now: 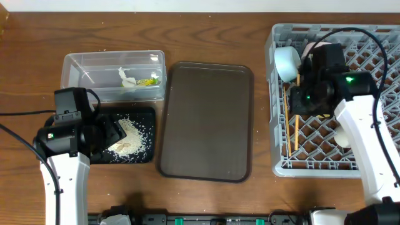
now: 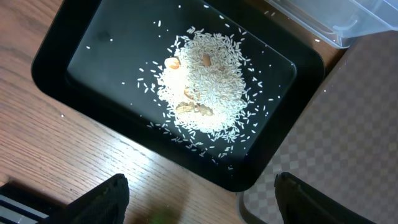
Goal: Sort waste into correct bins and load items into the dishwasher rack
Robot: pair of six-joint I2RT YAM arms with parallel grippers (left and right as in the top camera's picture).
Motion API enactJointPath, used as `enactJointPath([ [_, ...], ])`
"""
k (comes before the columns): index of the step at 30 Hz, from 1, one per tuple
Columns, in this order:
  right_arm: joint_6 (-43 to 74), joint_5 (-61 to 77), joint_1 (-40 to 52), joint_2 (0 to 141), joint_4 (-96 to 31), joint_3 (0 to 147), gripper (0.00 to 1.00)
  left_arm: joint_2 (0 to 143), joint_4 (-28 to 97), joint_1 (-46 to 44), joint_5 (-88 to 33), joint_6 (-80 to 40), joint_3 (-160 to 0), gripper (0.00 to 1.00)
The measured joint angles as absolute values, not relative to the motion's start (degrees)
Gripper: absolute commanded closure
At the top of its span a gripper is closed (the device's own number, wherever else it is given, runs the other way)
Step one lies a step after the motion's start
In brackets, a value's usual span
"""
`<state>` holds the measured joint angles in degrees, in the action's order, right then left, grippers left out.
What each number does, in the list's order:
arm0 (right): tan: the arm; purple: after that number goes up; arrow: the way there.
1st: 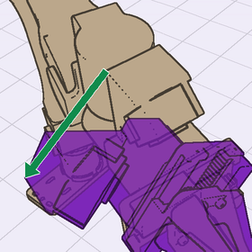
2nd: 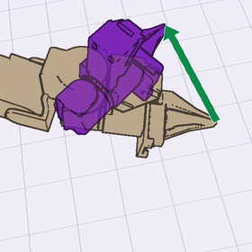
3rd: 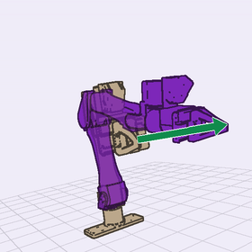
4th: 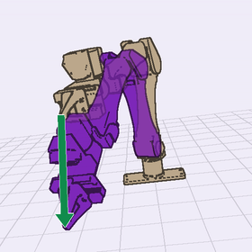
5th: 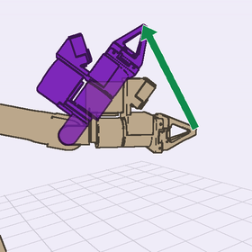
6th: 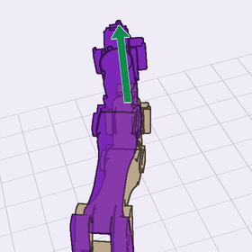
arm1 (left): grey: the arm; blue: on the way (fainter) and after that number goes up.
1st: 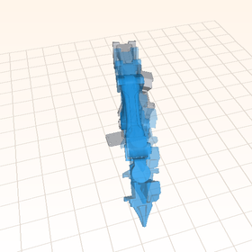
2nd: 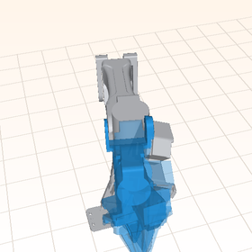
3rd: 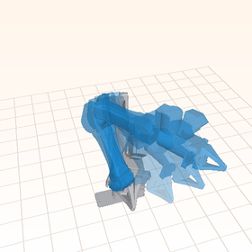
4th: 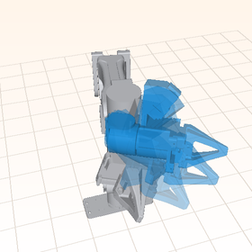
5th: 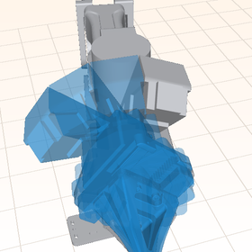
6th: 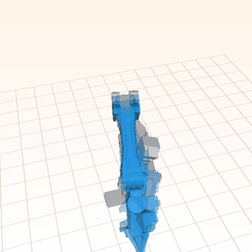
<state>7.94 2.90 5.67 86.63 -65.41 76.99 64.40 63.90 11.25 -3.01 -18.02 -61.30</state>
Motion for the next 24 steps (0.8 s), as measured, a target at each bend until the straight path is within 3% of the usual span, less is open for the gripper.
enactJointPath([
  [10, 4.4, 4.1, 5.8, 94.1, -62.7, 76.0, 0.98, 64.4, 62.9, 8.7, -3.0, -18.0, -61.3, 0.22],
  [13, 3.7, 4.1, 5.8, 95.5, -62.5, 75.9, 0.89, 64.4, 62.4, 6.7, -3.0, -18.0, -61.3, 0.22],
  [15, 4.0, 4.2, 5.8, 95.8, -62.5, 75.9, 0.67, 64.4, 62.0, 5.4, -3.0, -18.0, -61.3, 0.22],
  [16, 3.8, 4.4, 5.8, 95.8, -62.3, 75.9, 0.62, 64.4, 61.6, 4.6, -3.0, -18.0, -61.3, 0.22],
  [24, 4.1, 4.5, 5.7, 95.7, -62.1, 75.9, 0.62, 64.4, 61.0, 0.8, -3.0, -18.0, -61.3, 0.22],
])
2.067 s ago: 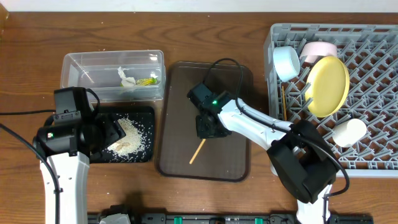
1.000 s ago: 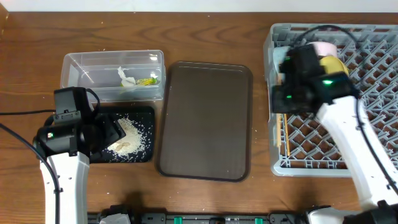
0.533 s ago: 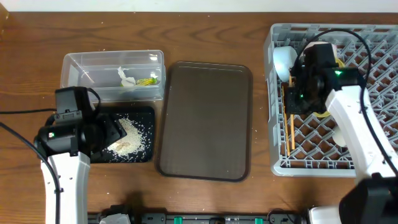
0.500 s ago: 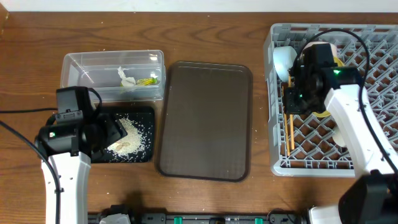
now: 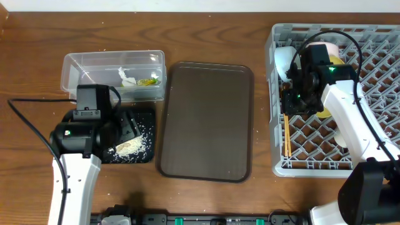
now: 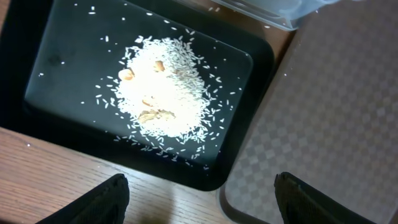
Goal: Sort waste into correct bins and load items into the dishwasher rack
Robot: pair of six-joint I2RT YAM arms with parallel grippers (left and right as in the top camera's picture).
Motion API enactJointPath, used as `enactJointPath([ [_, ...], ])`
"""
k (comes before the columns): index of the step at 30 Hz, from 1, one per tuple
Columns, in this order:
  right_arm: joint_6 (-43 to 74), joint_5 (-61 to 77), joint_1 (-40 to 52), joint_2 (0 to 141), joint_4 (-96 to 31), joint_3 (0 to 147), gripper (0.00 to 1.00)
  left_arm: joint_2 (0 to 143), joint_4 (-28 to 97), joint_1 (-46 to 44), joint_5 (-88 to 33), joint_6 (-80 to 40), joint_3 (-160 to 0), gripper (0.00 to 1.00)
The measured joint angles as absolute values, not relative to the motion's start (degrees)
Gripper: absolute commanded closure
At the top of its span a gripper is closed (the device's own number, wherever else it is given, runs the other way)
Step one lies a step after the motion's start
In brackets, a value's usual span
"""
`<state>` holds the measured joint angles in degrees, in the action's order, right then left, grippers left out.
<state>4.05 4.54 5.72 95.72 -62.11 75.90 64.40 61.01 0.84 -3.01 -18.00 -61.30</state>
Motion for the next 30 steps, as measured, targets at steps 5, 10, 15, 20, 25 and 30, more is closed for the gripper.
enactJointPath([
  [5, 5.6, 4.7, 4.7, 92.0, -59.2, 75.9, 0.48, 64.4, 57.6, -1.2, -3.6, -17.5, -61.3, 0.22],
  [10, 7.3, 5.2, 2.3, 83.8, -56.7, 75.9, 0.33, 65.4, 54.7, -4.4, -6.1, -13.7, -61.3, 0.17],
  [15, 7.7, 6.0, 0.1, 81.0, -61.3, 75.9, 0.19, 69.8, 62.3, -6.1, -7.2, -11.3, -61.3, 0.18],
  [20, 8.0, 6.6, -0.2, 80.4, -65.4, 75.9, 0.09, 70.1, 66.6, -6.2, -7.3, -10.2, -60.6, 0.18],
  [25, 8.3, 6.7, -0.2, 74.6, -63.6, 72.5, 0.01, 60.8, 65.2, -6.2, -7.4, -9.9, -57.8, 0.17],
  [30, 8.3, 6.7, -0.2, 59.9, -54.6, 61.2, 0.01, 44.1, 60.7, -6.2, -7.3, -8.8, -53.8, 0.07],
])
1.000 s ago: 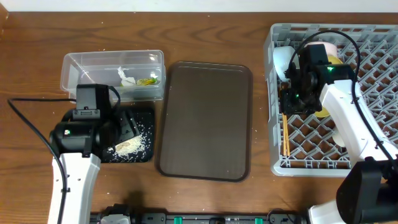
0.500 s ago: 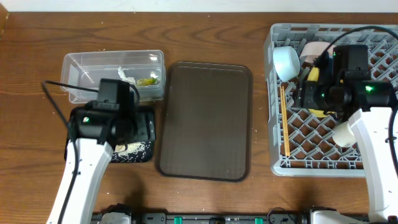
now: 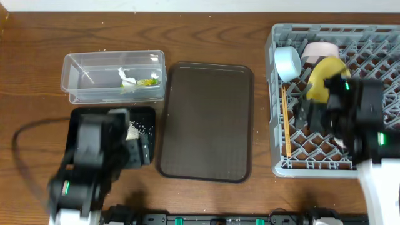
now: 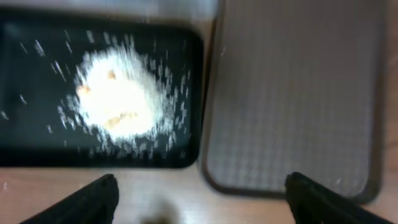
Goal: Sort waste into correct bins and load items into the dishwasher rack
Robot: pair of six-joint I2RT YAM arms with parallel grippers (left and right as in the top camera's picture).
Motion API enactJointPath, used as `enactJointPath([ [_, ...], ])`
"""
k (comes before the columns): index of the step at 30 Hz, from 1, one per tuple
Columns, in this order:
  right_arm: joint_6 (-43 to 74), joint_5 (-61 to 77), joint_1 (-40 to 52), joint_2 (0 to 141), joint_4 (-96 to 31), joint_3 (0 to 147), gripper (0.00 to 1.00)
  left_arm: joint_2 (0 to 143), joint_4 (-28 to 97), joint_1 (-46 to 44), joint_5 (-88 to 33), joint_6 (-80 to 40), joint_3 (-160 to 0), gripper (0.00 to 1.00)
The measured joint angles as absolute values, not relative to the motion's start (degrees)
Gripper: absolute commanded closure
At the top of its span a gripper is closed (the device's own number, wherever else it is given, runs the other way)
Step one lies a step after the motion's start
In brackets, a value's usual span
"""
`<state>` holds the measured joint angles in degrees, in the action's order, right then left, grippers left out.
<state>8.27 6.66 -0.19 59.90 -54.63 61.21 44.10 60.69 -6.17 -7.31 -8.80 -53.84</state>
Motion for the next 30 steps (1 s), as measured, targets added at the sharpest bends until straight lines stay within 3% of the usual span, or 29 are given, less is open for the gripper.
enactJointPath([
  [10, 8.3, 6.6, -0.2, 33.7, -53.0, 45.6, 0.01, 26.2, 59.8, -6.2, -7.3, -8.9, -51.8, 0.07],
  [20, 8.3, 6.6, -0.2, 31.2, -64.1, 44.9, 0.01, 25.7, 59.9, -6.2, -7.3, -8.9, -51.7, 0.06],
  [30, 8.4, 5.0, -0.2, 31.2, -66.0, 44.9, 0.01, 25.7, 59.8, -6.2, -7.3, -8.9, -51.7, 0.06],
])
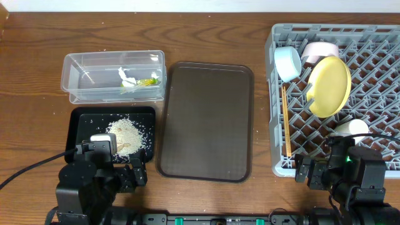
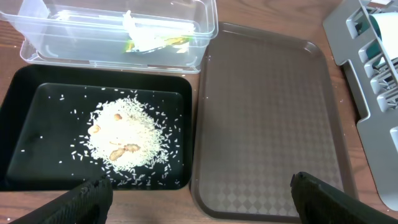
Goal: Sort waste into correct bins and load items into the dishwasher rack
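The clear bin (image 1: pixel 112 76) holds crumpled wrappers (image 2: pixel 149 38). In front of it, a black tray (image 1: pixel 81 122) carries a rice heap (image 2: pixel 124 134). At the right, the grey dishwasher rack (image 1: pixel 375 56) holds a blue cup (image 1: pixel 287 62), a pink bowl (image 1: pixel 319 49), an upright yellow plate (image 1: pixel 330 86), chopsticks (image 1: pixel 286 122) and a white cup (image 1: pixel 350 128). My left gripper (image 2: pixel 199 208) is open and empty, high over the front table edge. The right gripper (image 1: pixel 310 175) sits at the rack's front corner, its jaws unclear.
A brown serving tray (image 1: pixel 206 122) with nothing on it lies between the black tray and the rack. Stray rice grains dot the wood around the black tray. Both arm bases stand at the table's front edge.
Both arms have drawn back to the table's front edge. The left wrist camera now sits higher, seeing the bin, black tray and brown tray together. The rack's contents are uncovered.
My left gripper was open low over the rice in the black tray while the right arm was over the rack's left side by the blue cup. Then the left sat further right. Both arms stood nearer the front, and now rest at the front edge.
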Robot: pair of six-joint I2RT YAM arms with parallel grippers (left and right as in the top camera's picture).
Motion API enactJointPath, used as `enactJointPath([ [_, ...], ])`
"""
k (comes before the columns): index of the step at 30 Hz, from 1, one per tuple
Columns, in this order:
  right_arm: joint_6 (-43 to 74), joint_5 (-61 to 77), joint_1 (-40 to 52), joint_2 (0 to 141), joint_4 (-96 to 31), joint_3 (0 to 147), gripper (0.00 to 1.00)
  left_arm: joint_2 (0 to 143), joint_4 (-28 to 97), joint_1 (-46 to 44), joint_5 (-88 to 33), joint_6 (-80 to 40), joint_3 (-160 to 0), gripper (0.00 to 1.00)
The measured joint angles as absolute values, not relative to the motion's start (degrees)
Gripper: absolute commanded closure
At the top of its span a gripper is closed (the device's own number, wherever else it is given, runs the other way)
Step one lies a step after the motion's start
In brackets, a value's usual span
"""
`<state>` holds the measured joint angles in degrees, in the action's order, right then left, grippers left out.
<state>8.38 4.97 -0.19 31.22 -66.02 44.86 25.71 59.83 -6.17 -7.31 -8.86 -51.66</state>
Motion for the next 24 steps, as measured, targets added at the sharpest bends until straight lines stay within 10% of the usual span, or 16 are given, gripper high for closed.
enactJointPath([
  [24, 4.5, 4.4, 2.1, 5.0, -17.9, 14.6, 0.01, 25.7, 59.9, -6.2, -7.3, -8.9, -51.2, 0.06],
])
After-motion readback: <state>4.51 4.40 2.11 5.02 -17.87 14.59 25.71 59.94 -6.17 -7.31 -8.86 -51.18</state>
